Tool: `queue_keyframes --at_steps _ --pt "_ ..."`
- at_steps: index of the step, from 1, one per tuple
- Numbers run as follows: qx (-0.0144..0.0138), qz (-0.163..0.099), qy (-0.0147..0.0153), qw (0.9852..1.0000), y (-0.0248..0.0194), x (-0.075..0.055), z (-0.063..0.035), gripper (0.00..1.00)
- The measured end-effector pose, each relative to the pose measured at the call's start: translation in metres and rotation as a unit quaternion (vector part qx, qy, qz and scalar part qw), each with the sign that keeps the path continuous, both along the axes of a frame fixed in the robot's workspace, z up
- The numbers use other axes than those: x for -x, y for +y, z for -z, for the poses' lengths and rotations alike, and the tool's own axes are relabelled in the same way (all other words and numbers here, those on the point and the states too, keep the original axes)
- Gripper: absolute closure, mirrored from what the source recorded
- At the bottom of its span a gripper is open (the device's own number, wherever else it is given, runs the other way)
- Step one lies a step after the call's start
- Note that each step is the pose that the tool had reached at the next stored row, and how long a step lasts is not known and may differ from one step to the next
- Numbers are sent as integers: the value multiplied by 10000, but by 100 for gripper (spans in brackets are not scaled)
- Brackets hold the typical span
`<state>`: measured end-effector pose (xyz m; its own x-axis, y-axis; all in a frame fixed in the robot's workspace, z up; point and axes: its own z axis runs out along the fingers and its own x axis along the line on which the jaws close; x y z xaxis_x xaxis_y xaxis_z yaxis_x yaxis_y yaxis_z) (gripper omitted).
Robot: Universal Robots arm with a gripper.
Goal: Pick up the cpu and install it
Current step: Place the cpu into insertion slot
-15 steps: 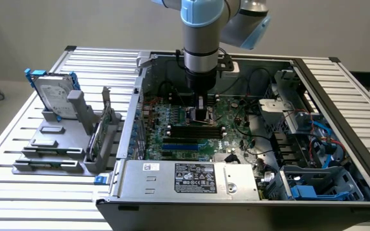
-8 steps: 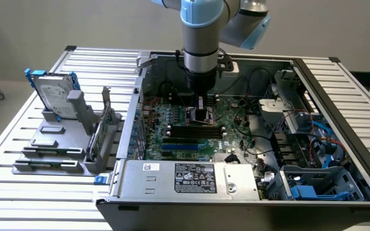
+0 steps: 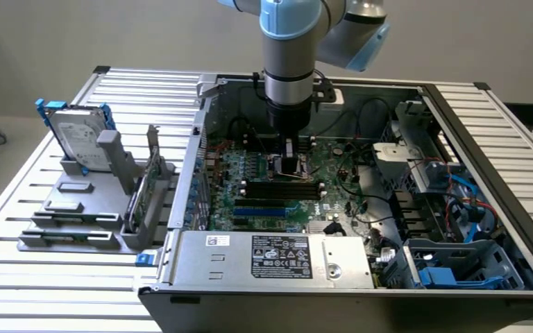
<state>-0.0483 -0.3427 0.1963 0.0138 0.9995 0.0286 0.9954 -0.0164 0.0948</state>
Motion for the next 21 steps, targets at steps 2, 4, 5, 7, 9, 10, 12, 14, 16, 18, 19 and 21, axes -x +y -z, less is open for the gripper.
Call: queue_keyframes --at_steps 2,4,5,7,9,10,12,14,16,18,19,21 --pt "0 -6 0 10000 0 0 5 45" --pt "-1 -9 0 10000 3 0 11 45" --pt "0 -10 0 10000 5 0 14 45" --pt "2 -12 1 10000 10 1 18 45" --pt "1 -14 0 10000 16 0 24 45" --pt "1 -16 0 10000 19 0 26 45" --pt "1 -18 1 10000 22 0 29 45" --pt "1 -20 1 10000 23 0 33 45" --pt "0 -24 0 10000 24 0 37 45" --pt "0 -28 0 10000 23 1 39 45" --pt "0 -29 0 10000 23 1 39 45" --pt "0 -31 0 10000 23 1 39 45"
